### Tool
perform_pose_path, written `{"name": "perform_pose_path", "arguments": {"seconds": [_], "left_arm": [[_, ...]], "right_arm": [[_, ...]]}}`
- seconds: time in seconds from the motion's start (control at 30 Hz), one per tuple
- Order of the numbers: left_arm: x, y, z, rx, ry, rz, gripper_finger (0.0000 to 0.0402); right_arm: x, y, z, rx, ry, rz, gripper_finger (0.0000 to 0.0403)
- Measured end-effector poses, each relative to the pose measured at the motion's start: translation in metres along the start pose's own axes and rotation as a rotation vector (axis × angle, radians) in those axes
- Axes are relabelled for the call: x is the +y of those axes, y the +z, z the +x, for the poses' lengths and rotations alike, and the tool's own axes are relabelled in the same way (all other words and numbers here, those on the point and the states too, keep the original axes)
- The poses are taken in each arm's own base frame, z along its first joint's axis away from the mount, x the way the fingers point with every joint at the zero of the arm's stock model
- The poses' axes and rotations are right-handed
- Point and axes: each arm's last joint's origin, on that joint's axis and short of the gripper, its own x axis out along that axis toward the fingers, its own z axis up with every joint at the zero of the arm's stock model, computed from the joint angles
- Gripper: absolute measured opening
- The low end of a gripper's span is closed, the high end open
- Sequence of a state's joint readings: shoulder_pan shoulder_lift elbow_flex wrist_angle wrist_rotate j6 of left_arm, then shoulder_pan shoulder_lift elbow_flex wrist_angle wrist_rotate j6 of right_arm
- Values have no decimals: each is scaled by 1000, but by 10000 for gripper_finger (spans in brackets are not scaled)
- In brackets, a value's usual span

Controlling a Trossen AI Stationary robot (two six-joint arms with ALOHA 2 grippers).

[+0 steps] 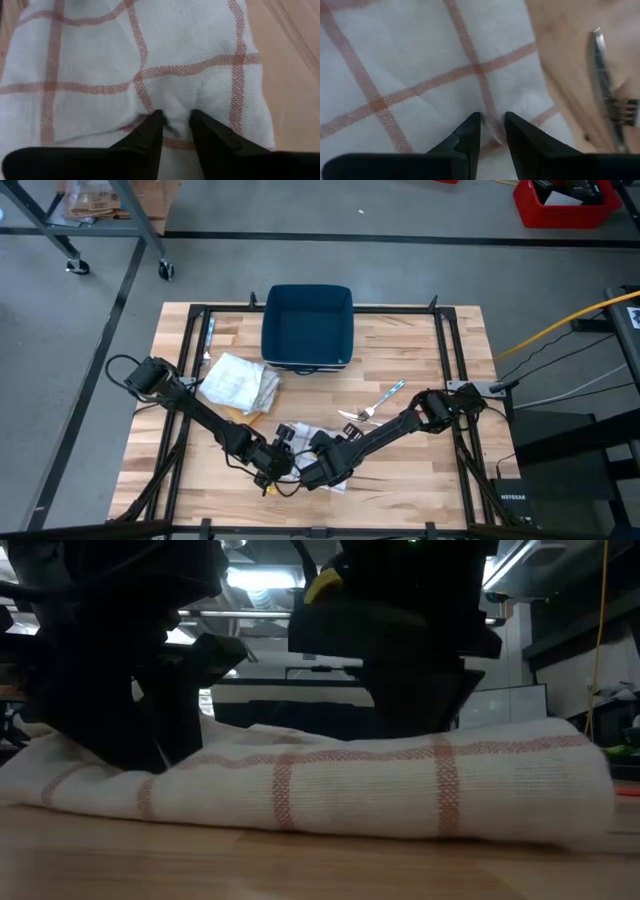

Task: Fold towel
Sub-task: Fold the white patterned towel

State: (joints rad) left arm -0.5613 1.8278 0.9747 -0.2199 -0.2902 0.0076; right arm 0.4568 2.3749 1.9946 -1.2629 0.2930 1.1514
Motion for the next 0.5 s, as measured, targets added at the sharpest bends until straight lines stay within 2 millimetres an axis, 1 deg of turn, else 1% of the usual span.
{"name": "perform_pose_path", "arguments": {"seconds": [0.13,0.2,0.3,0.43,0.5], "left_arm": [[0,0,-1,-2,-2,0,97],[2,1,-6,-12,-1,12,97],[5,2,-17,-22,10,41,97],[16,10,-42,-93,56,51,97],[22,13,-51,-120,80,47,97]], "right_arm": [[1,-2,3,23,19,10,94],[0,0,-2,29,14,25,94],[-1,3,-14,30,9,26,94],[-5,12,-41,-18,4,33,94],[-6,16,-55,-53,20,42,94]]}}
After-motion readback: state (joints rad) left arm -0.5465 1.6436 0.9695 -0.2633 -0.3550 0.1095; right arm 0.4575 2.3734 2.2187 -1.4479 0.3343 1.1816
